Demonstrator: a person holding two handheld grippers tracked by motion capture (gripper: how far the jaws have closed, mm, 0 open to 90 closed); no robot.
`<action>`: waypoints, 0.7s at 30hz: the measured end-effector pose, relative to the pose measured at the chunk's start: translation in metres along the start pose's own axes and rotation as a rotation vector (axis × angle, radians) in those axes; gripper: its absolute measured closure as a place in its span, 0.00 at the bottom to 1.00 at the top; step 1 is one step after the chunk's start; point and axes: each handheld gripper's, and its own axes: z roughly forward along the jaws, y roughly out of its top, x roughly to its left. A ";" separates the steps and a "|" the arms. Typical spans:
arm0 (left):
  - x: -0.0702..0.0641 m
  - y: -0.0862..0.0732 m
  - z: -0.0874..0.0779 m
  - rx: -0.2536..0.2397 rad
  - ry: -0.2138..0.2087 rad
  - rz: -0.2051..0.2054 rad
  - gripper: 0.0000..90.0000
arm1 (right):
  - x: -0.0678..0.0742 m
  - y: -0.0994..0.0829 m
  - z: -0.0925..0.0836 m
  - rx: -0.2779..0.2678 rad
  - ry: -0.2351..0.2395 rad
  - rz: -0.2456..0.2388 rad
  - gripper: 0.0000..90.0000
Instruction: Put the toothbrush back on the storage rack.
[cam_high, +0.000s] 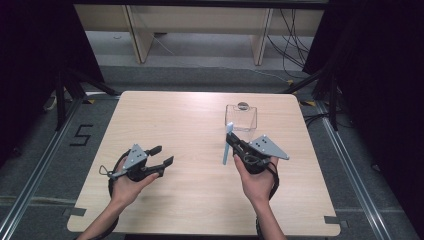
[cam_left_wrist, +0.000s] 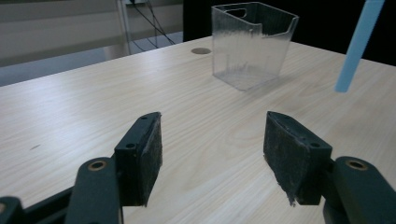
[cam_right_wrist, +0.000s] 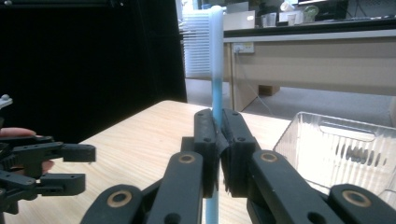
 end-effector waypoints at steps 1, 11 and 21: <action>0.002 -0.002 -0.003 -0.005 0.009 -0.006 0.40 | 0.000 0.000 0.000 -0.005 -0.001 0.014 0.96; 0.013 -0.013 -0.017 -0.046 0.060 -0.047 0.39 | -0.005 0.005 -0.003 -0.013 -0.017 -0.017 0.96; 0.015 -0.017 -0.019 -0.032 0.085 -0.054 0.38 | -0.013 0.013 -0.006 -0.022 -0.039 -0.007 0.96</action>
